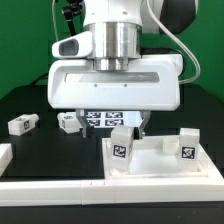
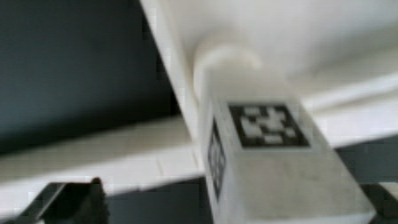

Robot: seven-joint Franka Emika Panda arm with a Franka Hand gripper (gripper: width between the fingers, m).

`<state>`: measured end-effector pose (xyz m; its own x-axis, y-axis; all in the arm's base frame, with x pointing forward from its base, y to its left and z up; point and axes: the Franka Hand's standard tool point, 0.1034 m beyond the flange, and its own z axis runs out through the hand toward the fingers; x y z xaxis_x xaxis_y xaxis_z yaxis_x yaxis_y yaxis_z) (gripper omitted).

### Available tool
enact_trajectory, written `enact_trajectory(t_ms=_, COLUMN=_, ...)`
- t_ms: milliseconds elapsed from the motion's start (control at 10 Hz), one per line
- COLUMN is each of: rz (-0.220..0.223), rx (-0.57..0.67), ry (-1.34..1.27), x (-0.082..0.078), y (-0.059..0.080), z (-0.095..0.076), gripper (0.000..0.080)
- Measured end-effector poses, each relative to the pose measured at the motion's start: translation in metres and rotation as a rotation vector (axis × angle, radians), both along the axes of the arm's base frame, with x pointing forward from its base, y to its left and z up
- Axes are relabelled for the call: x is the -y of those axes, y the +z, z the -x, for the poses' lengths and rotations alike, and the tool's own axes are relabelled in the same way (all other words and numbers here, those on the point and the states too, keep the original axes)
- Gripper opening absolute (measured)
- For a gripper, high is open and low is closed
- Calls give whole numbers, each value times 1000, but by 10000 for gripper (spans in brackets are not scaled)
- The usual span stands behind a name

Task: Assemble square table

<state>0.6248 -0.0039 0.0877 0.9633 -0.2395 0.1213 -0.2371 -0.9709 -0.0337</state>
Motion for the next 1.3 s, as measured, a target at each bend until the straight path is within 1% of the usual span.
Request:
enact_trajectory(t_ms=100, rz=-11, rx=-41, ry=-2, x=2, y=-2, z=-3, gripper=648)
enact_trajectory(t_ms=200, rz=-34, rx=-126, ry=-4, x=1, y=-4, z=2, gripper=648)
enact_trajectory(t_ms=300, rz=-29, rx=-102, ry=-7, x=1, y=-2, z=-6, gripper=648)
enact_trajectory(t_ms=500, rz=-29, rx=-108, ry=-16, x=0, y=-7, z=-4, gripper=648)
enact_trajectory(t_ms=600, rz=-29, rx=-109, ry=-31, x=0, y=-7, z=-4, gripper=648)
enact_trajectory(t_ms=700, rz=-29, rx=-109, ry=-31, x=0, y=-7, z=-4, gripper=532)
enact_trajectory(t_ms=800, rz=-31, rx=-109, ry=-45, x=0, y=-7, z=-4, gripper=398)
enact_trajectory(t_ms=900, rz=-39, rx=-111, ry=-149, x=0, y=-7, z=-4, gripper=398)
enact_trajectory(t_ms=1000, rz=-43, rx=-112, ry=-203, x=0, y=-7, z=-4, gripper=291)
enact_trajectory(t_ms=1100, rz=-46, rx=-113, ry=-244, x=0, y=-7, z=-4, gripper=291)
enact_trajectory(t_ms=1300, rz=-56, rx=-114, ry=-406, x=-1, y=-8, z=-3, gripper=291)
